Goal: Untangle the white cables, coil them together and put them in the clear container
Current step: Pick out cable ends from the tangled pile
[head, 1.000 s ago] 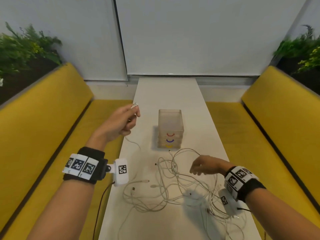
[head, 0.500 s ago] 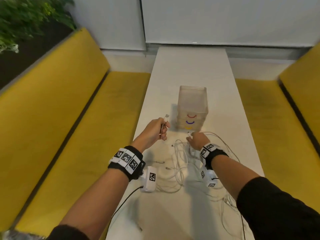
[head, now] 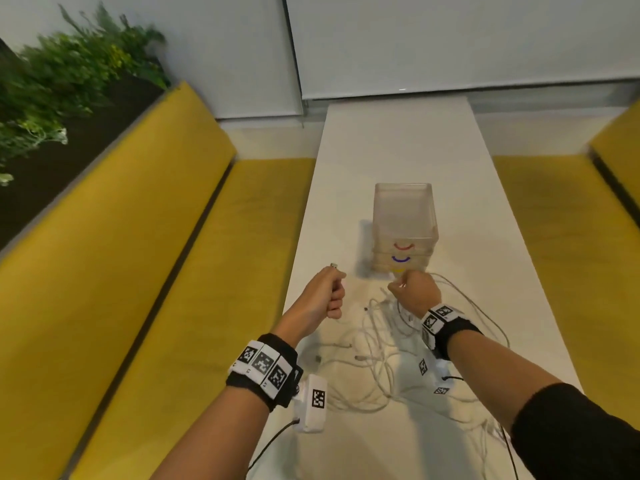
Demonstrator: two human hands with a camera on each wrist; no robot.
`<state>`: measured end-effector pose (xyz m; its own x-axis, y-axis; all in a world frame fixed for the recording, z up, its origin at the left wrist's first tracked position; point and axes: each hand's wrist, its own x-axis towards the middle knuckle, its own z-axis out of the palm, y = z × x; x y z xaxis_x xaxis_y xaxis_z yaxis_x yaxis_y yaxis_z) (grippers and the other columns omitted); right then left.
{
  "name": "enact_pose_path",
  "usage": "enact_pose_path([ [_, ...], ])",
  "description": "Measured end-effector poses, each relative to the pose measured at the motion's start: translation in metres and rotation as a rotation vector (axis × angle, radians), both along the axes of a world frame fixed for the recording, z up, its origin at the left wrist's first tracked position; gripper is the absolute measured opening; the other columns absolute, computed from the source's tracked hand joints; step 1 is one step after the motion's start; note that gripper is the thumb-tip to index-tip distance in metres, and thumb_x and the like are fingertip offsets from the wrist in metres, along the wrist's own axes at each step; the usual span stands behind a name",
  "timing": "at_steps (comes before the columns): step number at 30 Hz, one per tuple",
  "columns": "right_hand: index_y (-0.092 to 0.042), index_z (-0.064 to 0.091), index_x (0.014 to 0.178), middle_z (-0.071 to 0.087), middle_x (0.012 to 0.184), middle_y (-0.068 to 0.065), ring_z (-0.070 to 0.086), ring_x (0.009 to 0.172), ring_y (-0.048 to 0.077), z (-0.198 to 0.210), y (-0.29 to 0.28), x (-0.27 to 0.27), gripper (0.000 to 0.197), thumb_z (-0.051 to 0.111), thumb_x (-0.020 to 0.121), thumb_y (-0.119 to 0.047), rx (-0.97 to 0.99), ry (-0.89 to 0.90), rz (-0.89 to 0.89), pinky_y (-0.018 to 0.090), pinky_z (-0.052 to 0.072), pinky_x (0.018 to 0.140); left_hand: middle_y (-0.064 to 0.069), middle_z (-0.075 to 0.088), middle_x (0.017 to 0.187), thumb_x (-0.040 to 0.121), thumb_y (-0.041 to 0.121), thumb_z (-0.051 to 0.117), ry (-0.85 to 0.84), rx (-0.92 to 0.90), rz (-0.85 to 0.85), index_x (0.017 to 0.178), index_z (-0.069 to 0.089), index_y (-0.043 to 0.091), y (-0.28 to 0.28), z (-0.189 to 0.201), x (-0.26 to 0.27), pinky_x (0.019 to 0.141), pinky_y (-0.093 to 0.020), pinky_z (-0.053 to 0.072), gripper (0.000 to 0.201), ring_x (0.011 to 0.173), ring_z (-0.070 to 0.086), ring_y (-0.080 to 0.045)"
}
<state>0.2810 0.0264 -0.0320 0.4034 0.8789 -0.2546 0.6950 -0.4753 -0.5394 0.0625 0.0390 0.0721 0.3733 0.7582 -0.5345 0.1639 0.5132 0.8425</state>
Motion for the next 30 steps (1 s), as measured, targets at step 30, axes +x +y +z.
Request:
enact_pose_path([
  [30, -0.018, 0.066, 0.094, 0.075, 0.080, 0.002, 0.070, 0.061, 0.038, 0.219, -0.052, 0.008, 0.015, 0.065, 0.092, -0.032, 0.347, 0.341, 0.499, 0.040, 0.058, 0.054, 0.006, 0.052, 0.060, 0.089, 0.024, 0.076, -0.119, 0.780, 0.019, 0.066, 0.067, 0.020, -0.017, 0.123, 0.057, 0.053, -0.023, 0.034, 0.025, 0.053, 0.039, -0.008],
])
